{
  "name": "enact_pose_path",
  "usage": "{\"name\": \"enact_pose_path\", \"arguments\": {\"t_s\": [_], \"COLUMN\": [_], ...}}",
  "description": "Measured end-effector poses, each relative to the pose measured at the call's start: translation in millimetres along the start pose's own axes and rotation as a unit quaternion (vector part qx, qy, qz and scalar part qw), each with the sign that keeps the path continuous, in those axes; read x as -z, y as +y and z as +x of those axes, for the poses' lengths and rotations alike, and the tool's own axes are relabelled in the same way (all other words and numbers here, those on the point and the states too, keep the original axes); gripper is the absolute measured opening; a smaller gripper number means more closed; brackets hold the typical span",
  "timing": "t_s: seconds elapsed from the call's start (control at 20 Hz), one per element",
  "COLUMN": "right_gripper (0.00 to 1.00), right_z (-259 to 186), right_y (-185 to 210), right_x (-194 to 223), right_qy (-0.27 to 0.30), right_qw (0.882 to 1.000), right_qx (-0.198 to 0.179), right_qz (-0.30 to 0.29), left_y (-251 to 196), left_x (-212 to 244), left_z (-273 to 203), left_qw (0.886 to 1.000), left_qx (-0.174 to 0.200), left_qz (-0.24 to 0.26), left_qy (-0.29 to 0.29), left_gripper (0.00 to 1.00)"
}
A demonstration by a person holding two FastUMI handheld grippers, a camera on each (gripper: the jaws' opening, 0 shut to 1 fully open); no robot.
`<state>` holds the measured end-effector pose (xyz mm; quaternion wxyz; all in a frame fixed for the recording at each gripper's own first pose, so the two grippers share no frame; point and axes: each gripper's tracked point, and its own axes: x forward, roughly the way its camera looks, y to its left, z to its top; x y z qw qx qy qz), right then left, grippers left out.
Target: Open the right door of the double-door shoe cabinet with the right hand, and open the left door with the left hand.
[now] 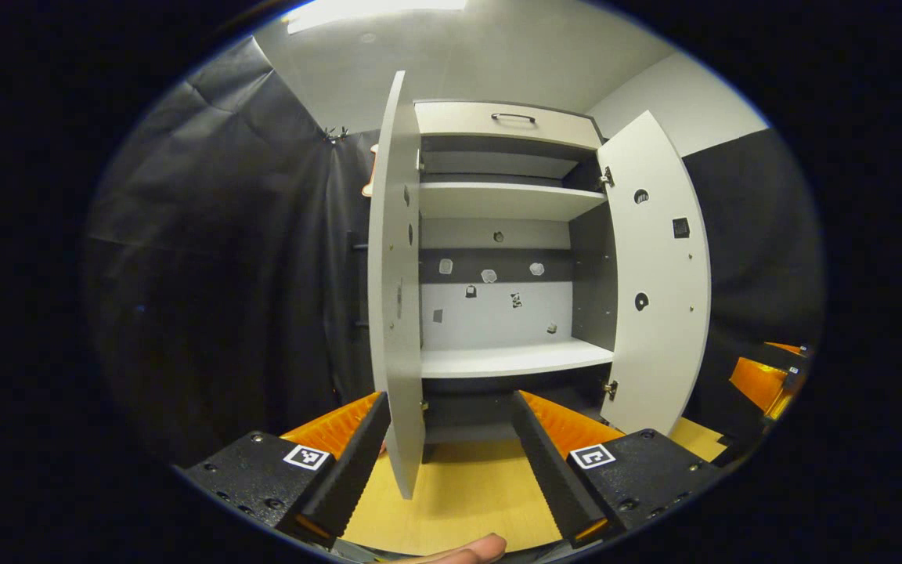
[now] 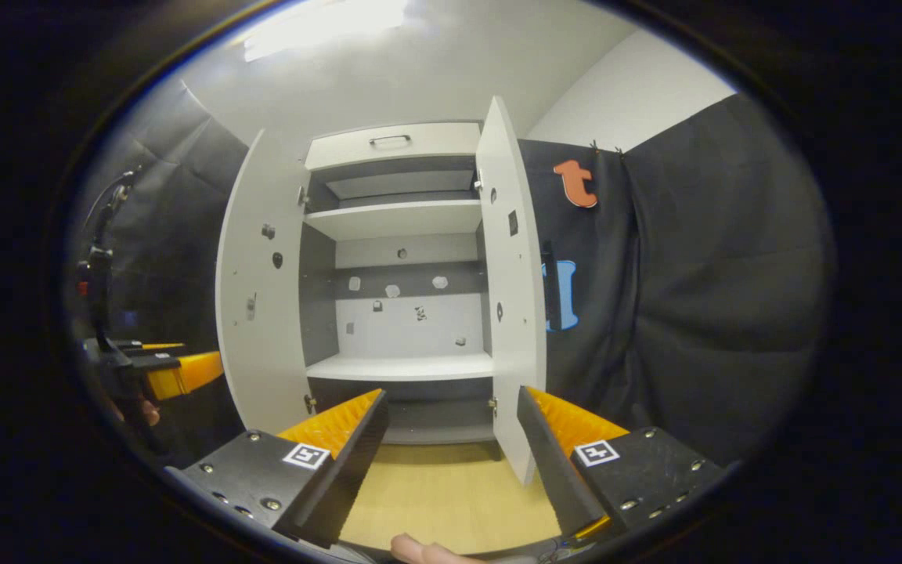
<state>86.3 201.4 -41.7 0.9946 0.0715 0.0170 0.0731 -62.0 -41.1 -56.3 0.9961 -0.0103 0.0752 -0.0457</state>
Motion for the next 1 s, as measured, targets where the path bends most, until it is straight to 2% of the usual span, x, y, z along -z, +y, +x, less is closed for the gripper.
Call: {"name": "enact_pose_path", "arguments": {"t_s": [0.05,0.25,0.5,1.0], "right_gripper": [0.98,0.98,0.98,0.98], "right_z": [-0.6,-1.0,-5.9,-10.9], "right_y": [-1.1,6.2,21.3,14.3], "right_x": [-0.1,3.9,6.8,-1.3], "right_qy": [-0.001,0.005,0.002,-0.014], "right_qw": [1.000,1.000,0.999,0.999], "right_qx": [0.001,-0.008,-0.028,-0.016], "right_qz": [0.000,-0.007,-0.026,-0.029], "left_y": [-3.0,-7.2,-19.7,-20.5], "left_x": [6.2,20.2,16.3,1.5], "left_z": [0.6,1.0,-8.0,-18.3], "left_qw": [1.000,1.000,1.000,0.999], "left_qx": [0.000,-0.012,0.010,0.013], "left_qz": [-0.005,0.005,0.020,0.031], "left_qy": [0.004,0.002,-0.009,-0.031], "left_gripper": [0.98,0.96,0.96,0.96]}}
